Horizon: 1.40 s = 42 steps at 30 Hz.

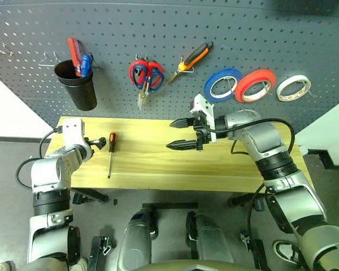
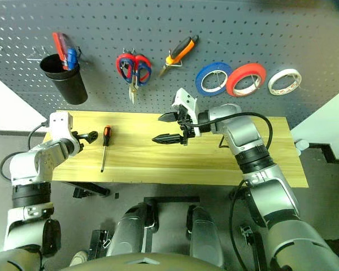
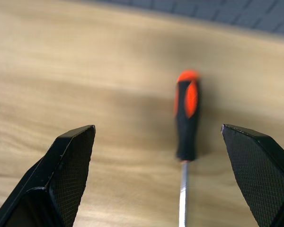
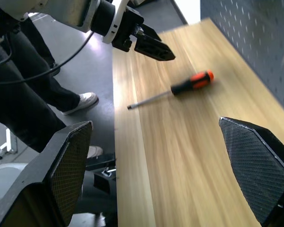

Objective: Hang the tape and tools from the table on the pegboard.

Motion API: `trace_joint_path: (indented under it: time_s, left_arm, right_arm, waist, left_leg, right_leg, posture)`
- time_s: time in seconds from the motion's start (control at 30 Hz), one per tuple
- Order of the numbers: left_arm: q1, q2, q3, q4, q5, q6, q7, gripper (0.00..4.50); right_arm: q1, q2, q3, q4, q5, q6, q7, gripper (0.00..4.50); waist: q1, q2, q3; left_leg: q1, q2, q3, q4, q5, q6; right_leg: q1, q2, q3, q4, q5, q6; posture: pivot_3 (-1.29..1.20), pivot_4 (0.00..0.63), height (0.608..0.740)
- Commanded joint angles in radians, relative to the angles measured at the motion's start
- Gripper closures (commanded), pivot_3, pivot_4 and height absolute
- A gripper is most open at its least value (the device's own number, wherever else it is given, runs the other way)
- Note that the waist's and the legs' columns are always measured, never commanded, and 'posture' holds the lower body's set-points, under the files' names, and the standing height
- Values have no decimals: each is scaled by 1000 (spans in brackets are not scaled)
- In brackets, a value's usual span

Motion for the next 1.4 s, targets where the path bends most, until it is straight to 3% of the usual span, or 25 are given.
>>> trace_joint_path:
  time_s: [0.03, 0.27, 0.6, 0.73, 1.03, 1.27, 1.4]
  left_arm:
    - [-63, 13, -33, 77, 28, 2, -9, 30]
    - [-171, 1, -65, 195, 50, -15, -19, 30]
    - [-194, -54, -53, 231, 55, 27, 8, 30]
    - [-145, -74, -26, 143, 45, 104, 35, 847]
    - [-117, -60, -5, 138, 73, 72, 63, 3948]
    - [-104, -43, -16, 49, 45, 43, 4, 4000]
    - [-14, 12, -57, -171, -8, 179, -85, 4000]
  right_arm:
    - [-12, -7, -31, -22, 2, 33, -28, 0]
    - [58, -52, -63, -98, 13, 97, -69, 0]
    - [140, -93, -71, -194, 19, 142, -117, 0]
    - [133, -100, -69, -185, 11, 122, -122, 0]
    - [135, -115, -75, -143, -11, 62, -134, 0]
    - [137, -133, -81, -134, -12, 38, -129, 0]
    - [140, -145, -112, -164, 42, 50, -82, 0]
  waist:
    - [-1, 0, 24]
    - [-2, 0, 103]
    - [-15, 1, 130]
    - [-30, 1, 130]
    - [-39, 1, 130]
    - [-49, 1, 130]
    - [-54, 0, 129]
  left_leg:
    - [-1, 0, 0, 0, 0, 0]
    - [-9, 0, 0, 2, 3, 2]
    - [-7, -1, 2, 4, 2, 0]
    - [-7, -1, 1, 3, 2, -2]
    - [-8, -2, 2, 2, 2, -2]
    - [-9, -2, 2, 0, 2, -2]
    - [-14, -2, 2, 0, 3, -3]
  right_leg:
    - [0, -1, 0, 0, 0, 0]
    - [-4, -2, 1, 2, 0, 1]
    - [-7, -3, 1, 13, -2, 5]
    - [-6, -5, 1, 14, -2, 4]
    - [-8, -6, 1, 13, -2, 3]
    - [-9, -6, 1, 12, -3, 3]
    - [-13, -6, 1, 11, -1, 5]
  posture:
    - [42, 437, 730]
    - [1, 497, 730]
    - [-34, 490, 730]
    - [-41, 476, 730]
    - [-52, 468, 730]
    - [-50, 404, 730]
    - [-38, 351, 730]
